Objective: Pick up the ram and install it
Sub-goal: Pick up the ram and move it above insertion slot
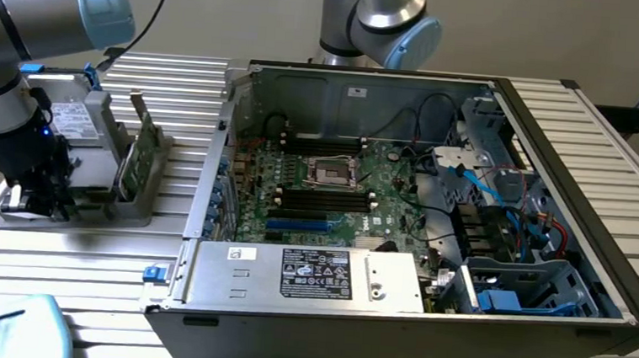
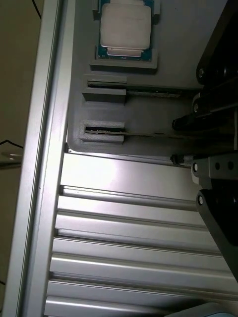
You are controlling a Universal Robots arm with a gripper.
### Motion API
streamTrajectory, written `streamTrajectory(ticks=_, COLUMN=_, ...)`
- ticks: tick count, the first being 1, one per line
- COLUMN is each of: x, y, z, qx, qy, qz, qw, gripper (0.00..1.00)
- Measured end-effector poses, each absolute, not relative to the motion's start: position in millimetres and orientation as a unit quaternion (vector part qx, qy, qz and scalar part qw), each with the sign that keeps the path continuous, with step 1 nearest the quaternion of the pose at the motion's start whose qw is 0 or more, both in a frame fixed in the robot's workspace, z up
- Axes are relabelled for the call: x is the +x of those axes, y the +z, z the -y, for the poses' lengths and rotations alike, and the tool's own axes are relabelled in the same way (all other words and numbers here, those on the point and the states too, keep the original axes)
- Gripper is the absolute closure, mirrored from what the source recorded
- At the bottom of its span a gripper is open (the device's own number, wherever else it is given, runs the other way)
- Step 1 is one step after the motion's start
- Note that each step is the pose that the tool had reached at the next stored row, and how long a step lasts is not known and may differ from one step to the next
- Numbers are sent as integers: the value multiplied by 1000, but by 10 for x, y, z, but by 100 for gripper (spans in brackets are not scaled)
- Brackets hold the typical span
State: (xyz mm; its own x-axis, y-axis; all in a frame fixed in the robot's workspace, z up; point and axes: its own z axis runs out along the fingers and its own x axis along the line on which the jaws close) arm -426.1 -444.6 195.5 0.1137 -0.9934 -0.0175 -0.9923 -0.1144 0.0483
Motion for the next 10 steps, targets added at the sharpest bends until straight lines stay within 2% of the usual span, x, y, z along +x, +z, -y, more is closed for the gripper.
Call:
streamTrajectory(ticks=3, x=-4261, y=1954, z=4446, qx=746, qy=-23, qz=665, qw=12, gripper=69)
streamTrajectory(ticks=4, x=-4261, y=1954, z=4446, qx=746, qy=-23, qz=665, qw=12, gripper=76)
streamTrajectory(ticks=5, x=-4261, y=1954, z=4446, qx=746, qy=-23, qz=665, qw=12, gripper=76)
streamTrajectory(ticks=7, x=-4261, y=1954, z=4446, qx=746, qy=-23, qz=665, qw=12, gripper=87)
streamTrajectory(ticks=10, x=-4261, y=1954, z=4446, qx=746, qy=-23, qz=665, qw=12, gripper=87)
